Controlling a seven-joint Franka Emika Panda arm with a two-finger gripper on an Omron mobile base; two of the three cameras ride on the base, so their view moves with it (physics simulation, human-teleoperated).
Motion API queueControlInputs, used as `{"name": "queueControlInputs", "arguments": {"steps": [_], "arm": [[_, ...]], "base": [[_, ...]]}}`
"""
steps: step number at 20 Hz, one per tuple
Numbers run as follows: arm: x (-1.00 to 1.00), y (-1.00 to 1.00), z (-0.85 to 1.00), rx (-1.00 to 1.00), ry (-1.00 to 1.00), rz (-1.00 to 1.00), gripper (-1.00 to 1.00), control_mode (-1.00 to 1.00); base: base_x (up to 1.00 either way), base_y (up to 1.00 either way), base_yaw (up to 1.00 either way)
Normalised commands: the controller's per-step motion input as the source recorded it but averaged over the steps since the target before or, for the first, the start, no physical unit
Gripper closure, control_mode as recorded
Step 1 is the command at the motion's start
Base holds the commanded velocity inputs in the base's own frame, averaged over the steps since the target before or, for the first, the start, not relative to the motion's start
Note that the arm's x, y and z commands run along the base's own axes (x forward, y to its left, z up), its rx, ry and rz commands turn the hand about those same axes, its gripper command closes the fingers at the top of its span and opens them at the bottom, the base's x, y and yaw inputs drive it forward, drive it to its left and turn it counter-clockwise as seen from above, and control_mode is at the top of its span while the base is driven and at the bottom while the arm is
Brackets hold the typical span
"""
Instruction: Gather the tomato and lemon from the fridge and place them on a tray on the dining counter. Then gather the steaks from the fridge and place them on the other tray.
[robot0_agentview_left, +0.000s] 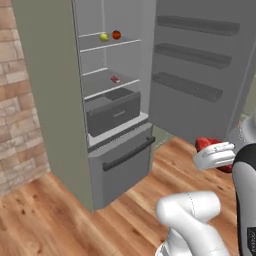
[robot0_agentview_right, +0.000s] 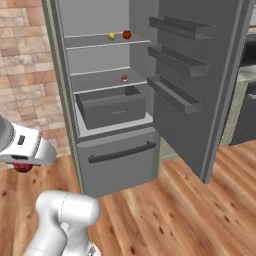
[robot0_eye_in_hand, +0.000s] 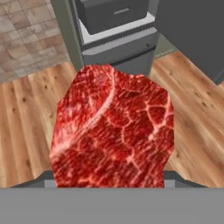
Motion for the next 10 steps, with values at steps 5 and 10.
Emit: {"name": "queueControlInputs", "arguments": {"steps": [5, 10], "arm": [[0.0, 0.0, 0.0, 0.0, 0.0, 0.0, 1.0, 1.0], [0.0, 0.0, 0.0, 0.0, 0.0, 0.0, 1.0, 1.0]], "base": [[-1.0, 0.01, -0.32], [-1.0, 0.04, -0.32]]}}
